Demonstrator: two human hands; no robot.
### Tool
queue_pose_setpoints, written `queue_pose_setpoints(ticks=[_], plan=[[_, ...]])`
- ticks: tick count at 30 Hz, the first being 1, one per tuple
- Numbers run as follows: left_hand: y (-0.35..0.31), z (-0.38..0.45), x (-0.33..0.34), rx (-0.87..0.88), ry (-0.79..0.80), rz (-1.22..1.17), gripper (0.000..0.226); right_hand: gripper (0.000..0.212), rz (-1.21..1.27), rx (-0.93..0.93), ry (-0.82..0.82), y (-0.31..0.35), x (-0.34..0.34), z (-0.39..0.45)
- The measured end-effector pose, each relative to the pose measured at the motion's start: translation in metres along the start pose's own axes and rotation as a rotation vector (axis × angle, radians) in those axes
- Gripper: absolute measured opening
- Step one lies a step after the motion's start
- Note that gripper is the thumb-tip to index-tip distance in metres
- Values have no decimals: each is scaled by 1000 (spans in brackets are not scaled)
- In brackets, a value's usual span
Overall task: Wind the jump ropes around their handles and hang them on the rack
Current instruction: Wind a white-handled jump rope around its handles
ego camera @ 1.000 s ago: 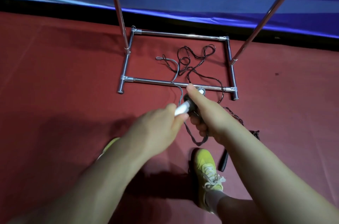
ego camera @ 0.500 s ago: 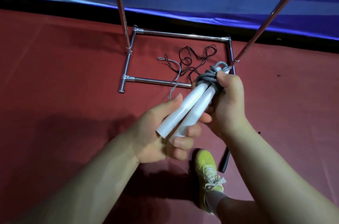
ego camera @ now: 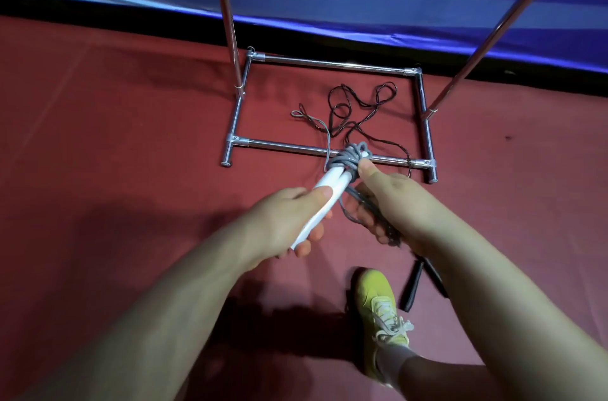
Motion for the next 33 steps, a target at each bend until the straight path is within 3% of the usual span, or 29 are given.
queue_pose_setpoints(ticks=[3,6,12,14,16,19,20,23,28,33], plan=[[-2,4,-7,23,-51,122,40,71,-16,-30,-87,4,-5,-1],[-8,6,-12,122,-128,410,40,77,130,24,-26,0,4,-2],[-9,1,-9,167,-170,589,38,58,228,75,-91,-2,2,-6],[-4,2,-5,137,-68,409,53,50,214,29,-121,4,0,-6],[-4,1,6,132,107,54,62,42,290,-67,-109,14,1,-6],[-4,-12,34,13,483,-418,44,35,569,-210,-39,26,2,-8],[-7,-19,43,-21,597,-547,51,35,614,-238,-30,28,1,-8],[-13,-24,52,-15,739,-666,66,36,605,-260,8,31,3,-7],[-6,-12,32,3,486,-465,63,49,303,-198,126,19,8,2],[5,-2,18,0,187,-165,62,56,-7,-56,72,6,1,-2]])
Point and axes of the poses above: each hand's wrist, its own z-axis towards the middle knuckle, its own x-axis out of the palm, y = z × x, the point moved 9 cm from there along z, towards the middle knuckle, and after that the axes turned 2 degrees about y, right-handed, at the moved point
